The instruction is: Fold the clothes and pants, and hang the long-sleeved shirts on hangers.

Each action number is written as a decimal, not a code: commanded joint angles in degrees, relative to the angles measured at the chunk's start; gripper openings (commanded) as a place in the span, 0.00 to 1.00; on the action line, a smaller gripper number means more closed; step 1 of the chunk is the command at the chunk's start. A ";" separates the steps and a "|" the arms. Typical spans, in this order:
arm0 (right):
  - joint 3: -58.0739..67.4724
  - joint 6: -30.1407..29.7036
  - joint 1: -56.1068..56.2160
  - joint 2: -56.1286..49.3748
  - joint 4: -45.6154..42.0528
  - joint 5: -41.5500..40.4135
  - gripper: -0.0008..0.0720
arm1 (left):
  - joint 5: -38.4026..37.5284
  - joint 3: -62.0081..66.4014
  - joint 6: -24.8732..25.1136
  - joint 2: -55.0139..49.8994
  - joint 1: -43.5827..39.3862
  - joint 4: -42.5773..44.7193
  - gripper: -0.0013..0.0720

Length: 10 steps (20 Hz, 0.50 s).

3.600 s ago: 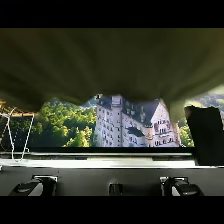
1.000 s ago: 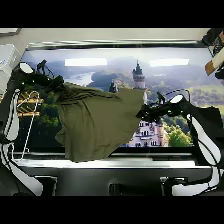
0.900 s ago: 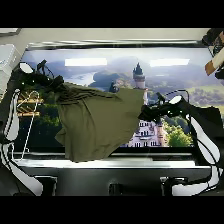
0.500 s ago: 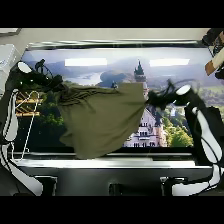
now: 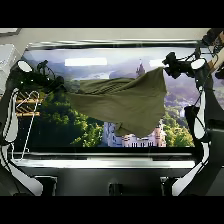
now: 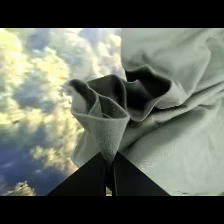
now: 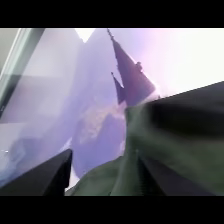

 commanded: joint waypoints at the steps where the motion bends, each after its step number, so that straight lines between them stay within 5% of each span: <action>1: 2.80 1.33 -3.28 -0.35 1.95 10.45 0.67 | -0.17 0.02 0.00 -0.02 -0.50 0.02 0.04; 3: 2.78 -5.81 -7.58 2.67 0.22 23.78 0.65 | -0.17 0.02 -0.02 -0.02 -0.59 0.00 0.04; 6: -4.81 -11.04 -12.07 10.62 -20.37 42.38 0.56 | -0.24 0.02 -0.04 -0.02 -0.61 0.00 0.04; 8: -18.67 -12.02 -13.92 18.99 -23.76 39.95 0.57 | -0.35 0.02 -0.02 -0.02 -0.61 0.00 0.04; 10: -36.35 -15.17 -14.95 27.65 -15.93 33.16 0.60 | -0.37 0.02 -0.31 -0.02 -0.63 -0.02 0.04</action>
